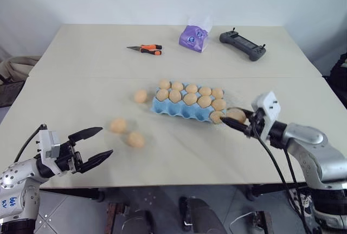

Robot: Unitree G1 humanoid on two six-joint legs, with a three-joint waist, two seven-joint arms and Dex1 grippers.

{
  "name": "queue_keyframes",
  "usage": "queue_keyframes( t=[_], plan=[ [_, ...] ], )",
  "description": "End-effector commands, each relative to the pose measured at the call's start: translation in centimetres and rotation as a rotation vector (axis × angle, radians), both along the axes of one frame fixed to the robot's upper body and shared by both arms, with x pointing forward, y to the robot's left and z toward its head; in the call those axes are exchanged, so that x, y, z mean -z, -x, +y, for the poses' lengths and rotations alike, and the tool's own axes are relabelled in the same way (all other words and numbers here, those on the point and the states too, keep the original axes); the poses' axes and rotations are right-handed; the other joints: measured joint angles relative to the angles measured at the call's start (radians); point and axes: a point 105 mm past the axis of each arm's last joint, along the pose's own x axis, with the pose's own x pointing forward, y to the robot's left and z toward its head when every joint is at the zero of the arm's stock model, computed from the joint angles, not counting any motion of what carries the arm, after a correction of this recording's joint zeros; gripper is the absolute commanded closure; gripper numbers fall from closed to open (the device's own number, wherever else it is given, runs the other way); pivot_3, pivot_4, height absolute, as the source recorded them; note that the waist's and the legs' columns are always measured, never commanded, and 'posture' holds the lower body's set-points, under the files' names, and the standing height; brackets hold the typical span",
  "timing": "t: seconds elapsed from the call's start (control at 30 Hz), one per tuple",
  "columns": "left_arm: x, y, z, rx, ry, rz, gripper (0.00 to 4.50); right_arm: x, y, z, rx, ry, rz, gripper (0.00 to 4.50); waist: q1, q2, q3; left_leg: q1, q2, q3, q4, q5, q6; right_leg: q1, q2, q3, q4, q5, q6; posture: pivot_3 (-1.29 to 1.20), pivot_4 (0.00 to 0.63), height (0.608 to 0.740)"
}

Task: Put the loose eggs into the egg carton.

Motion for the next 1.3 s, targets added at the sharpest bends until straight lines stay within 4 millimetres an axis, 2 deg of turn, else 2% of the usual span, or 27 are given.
queue_keyframes(
  t=[0.03, 0.13, 0.23, 0.47, 0.67, 0.93, 1.17, 1.3],
  plan=[
    [-0.4, -0.1, 0.0, 0.002, -0.006, -0.029, 0.0, -0.6, -0.4, 2.1, -0.03, 0.008, -0.019, 2.75, 0.001, 0.0, 0.0, 0.0, 0.0, 0.0, 0.0, 0.0, 0.0, 0.0, 0.0, 0.0, 0.0, 0.0, 0.0, 0.0, 0.15, 0.74],
    [-0.5, -0.2, -0.1, 0.001, -0.006, -0.034, 0.0, -0.3, -0.9, 3.8, -0.066, 0.009, -0.019, 2.75, 0.003, 0.0, 0.0, -0.002, 0.0, -0.001, -0.001, 0.002, 0.004, -0.002, 0.0, -0.001, 0.0, 0.0, -0.001, 0.0, 0.15, 0.74],
    [-0.6, -0.2, 0.0, -0.004, -0.007, -0.041, 0.0, 0.4, -1.9, 4.7, -0.06, 0.03, -0.023, 2.75, 0.003, 0.0, 0.0, -0.005, 0.0, 0.0, -0.001, 0.002, 0.003, -0.003, 0.0, -0.001, -0.001, 0.0, -0.001, 0.0, 0.15, 0.74],
    [-0.8, 0.1, 0.2, -0.025, -0.006, -0.05, 0.0, 1.8, -2.9, 5.3, -0.067, 0.064, -0.039, 2.75, 0.003, 0.0, 0.0, -0.005, 0.0, 0.001, 0.0, 0.002, 0.003, -0.004, 0.0, -0.001, -0.001, 0.0, 0.0, 0.0, 0.15, 0.74],
    [-0.8, 0.4, 0.3, -0.039, -0.005, -0.048, 0.0, 1.8, -3.2, 5.3, -0.081, 0.071, -0.057, 2.75, 0.0, 0.0, 0.0, -0.004, 0.001, 0.001, -0.001, 0.002, 0.003, -0.004, 0.0, -0.001, 0.001, 0.0, 0.0, 0.0, 0.15, 0.74],
    [-0.7, 0.1, 0.4, -0.065, -0.005, -0.036, 0.0, 1.6, -3.0, 5.5, -0.117, 0.06, -0.067, 0.02, 0.001, 0.0, 0.0, -0.004, 0.001, 0.001, -0.001, 0.002, 0.003, -0.004, 0.0, -0.001, 0.001, 0.0, -0.001, 0.0, 0.15, 0.74],
    [-0.9, -0.2, 0.4, -0.104, -0.008, -0.036, 0.0, 0.7, -2.3, 4.9, -0.158, 0.041, -0.11, 0.01, 0.001, 0.0, 0.0, -0.004, 0.001, 0.001, -0.001, 0.002, 0.003, -0.004, 0.0, -0.001, 0.001, 0.0, -0.001, 0.0, 0.15, 0.74],
    [-1.4, -0.6, 0.6, -0.167, -0.006, -0.054, 0.0, -0.5, -1.4, 3.0, -0.188, 0.031, -0.165, 0.01, 0.004, 0.0, 0.0, -0.005, 0.001, 0.001, -0.001, 0.002, 0.003, -0.004, 0.0, -0.001, 0.0, 0.0, 0.0, 0.0, 0.15, 0.74]
  ],
)
